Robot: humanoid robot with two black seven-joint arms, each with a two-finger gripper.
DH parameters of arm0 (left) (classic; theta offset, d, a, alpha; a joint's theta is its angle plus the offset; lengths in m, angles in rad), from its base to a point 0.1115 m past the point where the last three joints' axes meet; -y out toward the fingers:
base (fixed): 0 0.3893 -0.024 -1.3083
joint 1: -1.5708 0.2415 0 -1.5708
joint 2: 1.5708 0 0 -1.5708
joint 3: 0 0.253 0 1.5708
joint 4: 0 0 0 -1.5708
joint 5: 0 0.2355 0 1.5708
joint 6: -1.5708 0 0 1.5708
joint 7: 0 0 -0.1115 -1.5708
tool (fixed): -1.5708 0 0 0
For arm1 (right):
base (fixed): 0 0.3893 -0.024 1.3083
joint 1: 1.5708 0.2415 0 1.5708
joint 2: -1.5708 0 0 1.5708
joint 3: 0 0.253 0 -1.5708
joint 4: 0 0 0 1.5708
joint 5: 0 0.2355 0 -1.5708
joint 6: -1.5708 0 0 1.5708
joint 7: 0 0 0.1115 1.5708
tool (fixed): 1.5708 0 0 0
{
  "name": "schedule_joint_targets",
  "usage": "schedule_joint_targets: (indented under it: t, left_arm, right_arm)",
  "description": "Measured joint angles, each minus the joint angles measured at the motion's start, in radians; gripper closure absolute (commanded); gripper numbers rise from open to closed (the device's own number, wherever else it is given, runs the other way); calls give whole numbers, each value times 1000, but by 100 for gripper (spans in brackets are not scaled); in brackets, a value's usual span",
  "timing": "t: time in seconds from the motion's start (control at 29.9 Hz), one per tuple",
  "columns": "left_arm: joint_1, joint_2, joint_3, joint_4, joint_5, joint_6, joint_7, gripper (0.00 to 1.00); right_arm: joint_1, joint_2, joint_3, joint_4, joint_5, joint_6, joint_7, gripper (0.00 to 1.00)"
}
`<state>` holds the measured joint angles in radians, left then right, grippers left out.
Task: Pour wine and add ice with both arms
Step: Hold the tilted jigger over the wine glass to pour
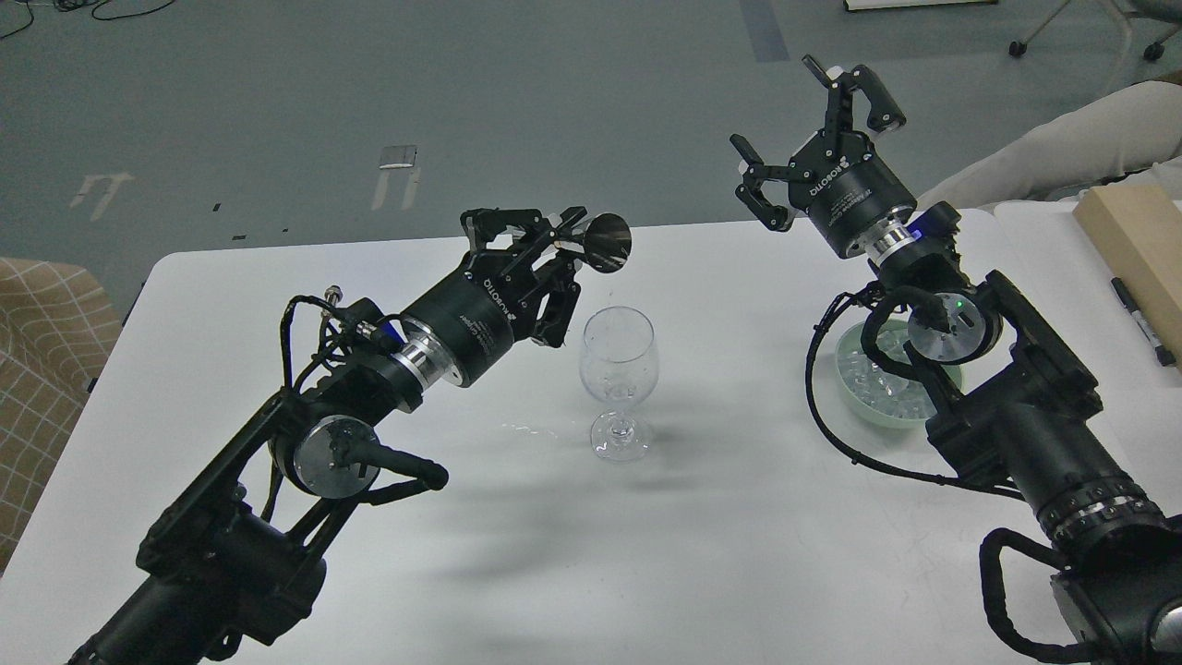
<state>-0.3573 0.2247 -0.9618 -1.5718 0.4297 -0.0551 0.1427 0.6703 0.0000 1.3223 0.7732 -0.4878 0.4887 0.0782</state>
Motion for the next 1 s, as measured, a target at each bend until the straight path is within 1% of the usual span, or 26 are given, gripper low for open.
schedule_joint_targets:
  t: [1.0]
  left_arm:
    - [7,-7,-2,-1,124,-1,-4,88]
  right_arm:
    - [2,0,1,0,0,0,0,1]
